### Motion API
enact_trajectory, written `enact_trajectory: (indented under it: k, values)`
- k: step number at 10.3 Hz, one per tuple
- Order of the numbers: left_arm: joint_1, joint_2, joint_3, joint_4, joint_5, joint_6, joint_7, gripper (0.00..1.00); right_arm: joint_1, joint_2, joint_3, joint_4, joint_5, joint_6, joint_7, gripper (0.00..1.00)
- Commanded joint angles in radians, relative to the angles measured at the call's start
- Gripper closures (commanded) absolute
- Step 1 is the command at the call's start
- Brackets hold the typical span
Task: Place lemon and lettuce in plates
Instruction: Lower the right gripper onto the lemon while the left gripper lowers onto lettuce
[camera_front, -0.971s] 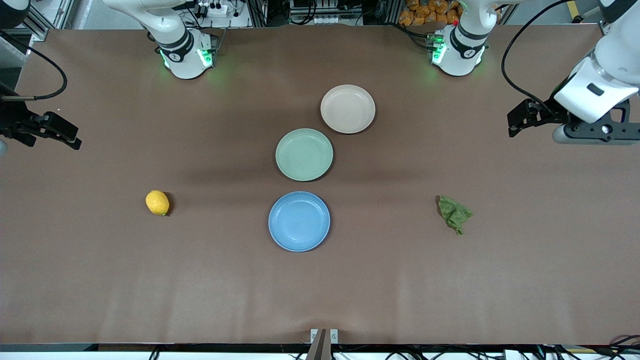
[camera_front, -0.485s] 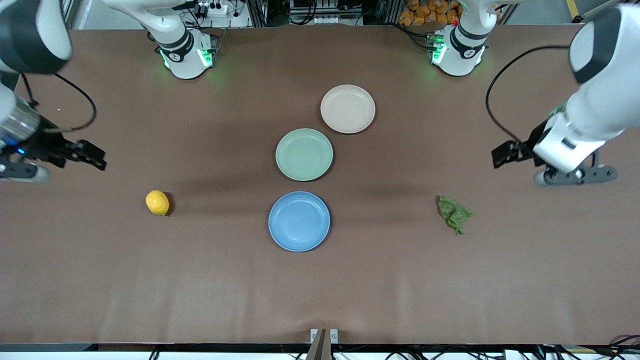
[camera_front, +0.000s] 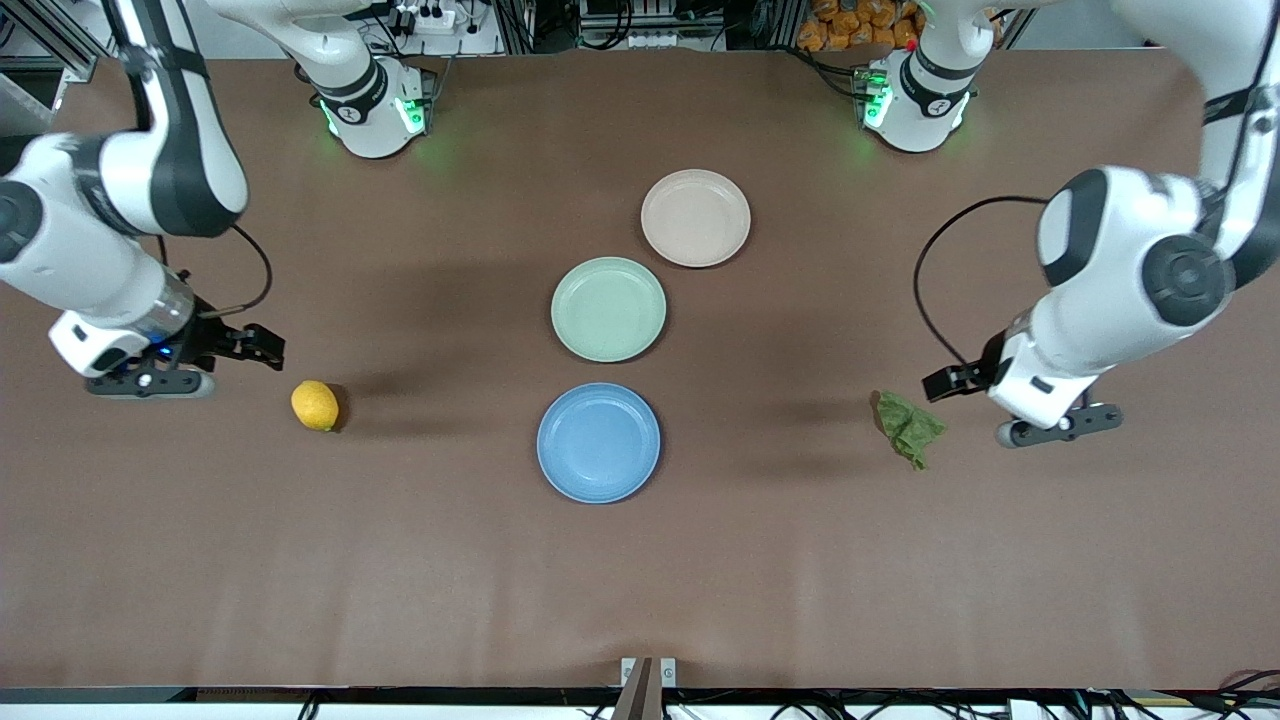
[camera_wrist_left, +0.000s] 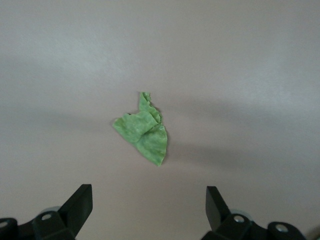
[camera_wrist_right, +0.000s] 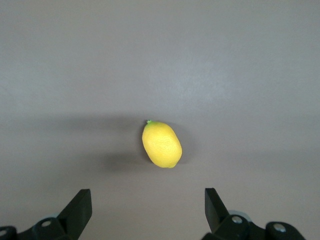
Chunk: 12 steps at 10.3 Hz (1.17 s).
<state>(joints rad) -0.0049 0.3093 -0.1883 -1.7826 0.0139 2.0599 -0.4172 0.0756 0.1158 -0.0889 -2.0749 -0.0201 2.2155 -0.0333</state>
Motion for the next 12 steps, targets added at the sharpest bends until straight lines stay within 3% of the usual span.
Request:
enact_trajectory:
  k: [1, 6, 12]
  values:
    - [-0.006, 0.014, -0.002, -0.116, 0.021, 0.135, -0.057, 0.00, -0.020, 0.040, 0.005, -0.120, 0.025, 0.178, -0.054, 0.00]
    - [0.000, 0.161, 0.004, -0.156, 0.081, 0.315, -0.086, 0.00, -0.022, 0.214, 0.005, -0.180, 0.025, 0.465, -0.069, 0.00]
    - [0.000, 0.266, 0.032, -0.150, 0.142, 0.413, -0.100, 0.00, -0.028, 0.331, 0.005, -0.185, 0.025, 0.628, -0.073, 0.00]
